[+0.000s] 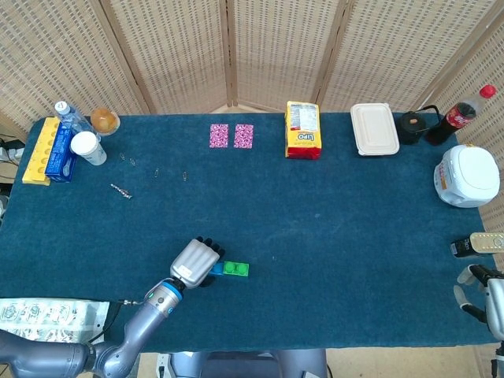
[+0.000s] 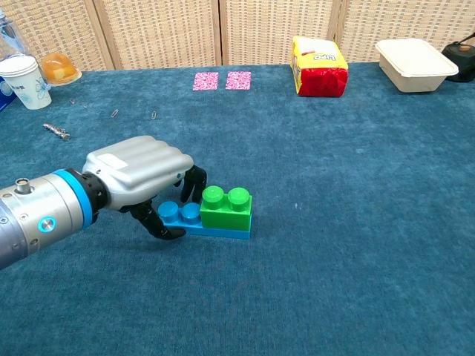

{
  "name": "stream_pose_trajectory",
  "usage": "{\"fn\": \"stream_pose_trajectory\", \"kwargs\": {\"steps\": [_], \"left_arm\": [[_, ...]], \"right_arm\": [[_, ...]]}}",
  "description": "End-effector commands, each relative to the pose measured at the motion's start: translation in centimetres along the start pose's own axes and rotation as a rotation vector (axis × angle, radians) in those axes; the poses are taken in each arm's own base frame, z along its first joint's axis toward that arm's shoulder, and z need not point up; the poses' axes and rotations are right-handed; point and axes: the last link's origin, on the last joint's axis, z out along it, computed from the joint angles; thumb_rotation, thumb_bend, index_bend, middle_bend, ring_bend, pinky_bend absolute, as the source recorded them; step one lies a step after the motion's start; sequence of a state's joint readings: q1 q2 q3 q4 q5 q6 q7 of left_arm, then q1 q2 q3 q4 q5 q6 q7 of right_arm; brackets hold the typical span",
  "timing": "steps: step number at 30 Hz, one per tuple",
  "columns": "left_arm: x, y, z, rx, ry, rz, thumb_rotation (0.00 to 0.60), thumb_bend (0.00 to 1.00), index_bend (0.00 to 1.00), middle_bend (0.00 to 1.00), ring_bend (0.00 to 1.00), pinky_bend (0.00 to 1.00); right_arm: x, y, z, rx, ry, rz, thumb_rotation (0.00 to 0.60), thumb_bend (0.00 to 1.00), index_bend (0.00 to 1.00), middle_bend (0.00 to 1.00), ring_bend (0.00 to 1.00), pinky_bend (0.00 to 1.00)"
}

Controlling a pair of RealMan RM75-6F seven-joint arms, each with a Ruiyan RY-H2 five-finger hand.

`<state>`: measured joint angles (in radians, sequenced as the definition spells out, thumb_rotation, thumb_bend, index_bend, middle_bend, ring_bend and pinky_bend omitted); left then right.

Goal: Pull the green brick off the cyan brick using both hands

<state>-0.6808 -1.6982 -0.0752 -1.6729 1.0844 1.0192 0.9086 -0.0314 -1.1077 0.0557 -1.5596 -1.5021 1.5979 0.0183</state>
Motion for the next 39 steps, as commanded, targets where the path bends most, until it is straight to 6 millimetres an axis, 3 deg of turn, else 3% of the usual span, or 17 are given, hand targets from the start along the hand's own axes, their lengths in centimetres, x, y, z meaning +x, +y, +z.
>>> {"fn": "stream_pose_trajectory", "kwargs": {"steps": [1,11,17,21,31,39], "left_arm": [[-0.3,0.1,0.1,-0.001,-0.006,0.015,0.527,0.31,0.45,0.46,0.36,0.47],[-0.7,0.6,1.0,-0.015,0.018,0.008,0.493,0.37,0.64,0.50,0.44,0.51],[-0.1,0.9,1.3,-0.028,0.073,-0.024,0.588,0.40,0.76,0.59,0.53,0.56],[0.8,0.7,1.6,-0.054,0.104,-0.020,0.600,0.41,0.82,0.64,0.58,0.59],[5.5,-1.4,2.5,-0.108,0.156,0.032,0.600,0.41,0.83,0.65,0.59,0.60],[11.4,-2.4,3.9,-0.165,0.164,0.052,0.600,0.42,0.83,0.65,0.59,0.60]], "right_arm": [[0.1,0.2,0.0,-0.010,0.003,-0.002,0.600,0.36,0.55,0.57,0.62,0.46],[0.4,0.3,-0.4,-0.029,0.010,-0.007,0.600,0.36,0.56,0.58,0.63,0.46],[0.6,0.1,-0.5,-0.024,0.016,-0.007,0.600,0.36,0.56,0.58,0.63,0.46],[0.5,-0.2,-0.3,-0.010,0.012,-0.003,0.600,0.36,0.57,0.58,0.63,0.47],[0.5,-1.8,0.8,0.063,-0.031,0.088,0.600,0.36,0.57,0.58,0.63,0.54],[0.4,-5.6,2.9,0.164,-0.119,0.347,0.600,0.36,0.56,0.57,0.63,0.60]]}}
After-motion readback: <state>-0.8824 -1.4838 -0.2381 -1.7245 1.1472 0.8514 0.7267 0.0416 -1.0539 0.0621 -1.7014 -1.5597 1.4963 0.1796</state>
